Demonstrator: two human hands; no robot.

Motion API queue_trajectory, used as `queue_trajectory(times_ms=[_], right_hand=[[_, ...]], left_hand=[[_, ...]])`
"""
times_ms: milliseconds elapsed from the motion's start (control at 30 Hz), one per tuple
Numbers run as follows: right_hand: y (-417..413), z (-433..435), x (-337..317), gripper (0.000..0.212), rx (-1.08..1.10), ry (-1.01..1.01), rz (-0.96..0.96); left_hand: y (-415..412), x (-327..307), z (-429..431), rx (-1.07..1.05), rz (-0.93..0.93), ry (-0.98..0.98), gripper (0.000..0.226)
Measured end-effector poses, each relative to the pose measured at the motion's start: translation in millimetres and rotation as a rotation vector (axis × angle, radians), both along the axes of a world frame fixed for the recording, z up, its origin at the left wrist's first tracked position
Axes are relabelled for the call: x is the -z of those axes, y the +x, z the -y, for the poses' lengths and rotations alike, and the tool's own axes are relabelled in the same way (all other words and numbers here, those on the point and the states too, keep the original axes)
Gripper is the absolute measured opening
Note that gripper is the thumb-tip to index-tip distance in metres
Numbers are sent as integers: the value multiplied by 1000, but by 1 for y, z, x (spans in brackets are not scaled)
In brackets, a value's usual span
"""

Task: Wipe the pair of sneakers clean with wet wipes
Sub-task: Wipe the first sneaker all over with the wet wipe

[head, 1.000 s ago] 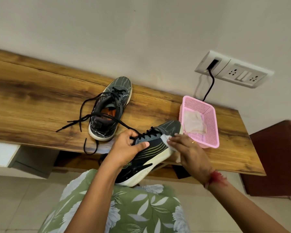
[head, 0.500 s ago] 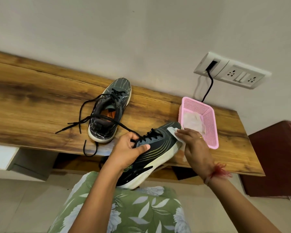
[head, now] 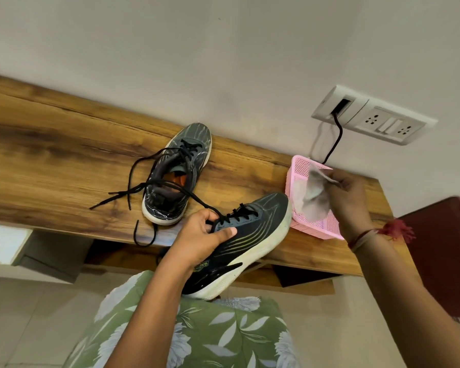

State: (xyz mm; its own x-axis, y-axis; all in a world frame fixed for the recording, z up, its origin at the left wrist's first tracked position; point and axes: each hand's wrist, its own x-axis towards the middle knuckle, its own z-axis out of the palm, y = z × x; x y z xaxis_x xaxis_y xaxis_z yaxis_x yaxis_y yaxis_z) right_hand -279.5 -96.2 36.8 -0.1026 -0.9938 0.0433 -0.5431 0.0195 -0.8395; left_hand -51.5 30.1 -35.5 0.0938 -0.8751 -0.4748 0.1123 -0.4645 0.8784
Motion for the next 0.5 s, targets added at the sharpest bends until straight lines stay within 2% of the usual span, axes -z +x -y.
queue_trajectory(times_ms=[67,167,233,300,367,433,500], right_hand=[[11,-15,8,41,-68,-112,-133],[23,-44,29,36,-456,-273,-533],[20,-53,47,43,-675,-330,-784],[17,-61,56,47,-667,-260,-809],[13,-65,59,50,-626,-278,-806],[4,-64,60,53,-713,-337,-931],[-8,-55,54,60,-812,-374,-1033]], left_hand=[[0,1,1,0,4,2,34],[-2,3,1,-4,13,0,35],[-3,4,1,-15,6,-1,33],[-3,5,1,-19,4,-5,37],[-4,6,1,-4,11,-8,54],[-5,8,0,26,24,-12,63],[-5,7,0,38,30,-19,61]])
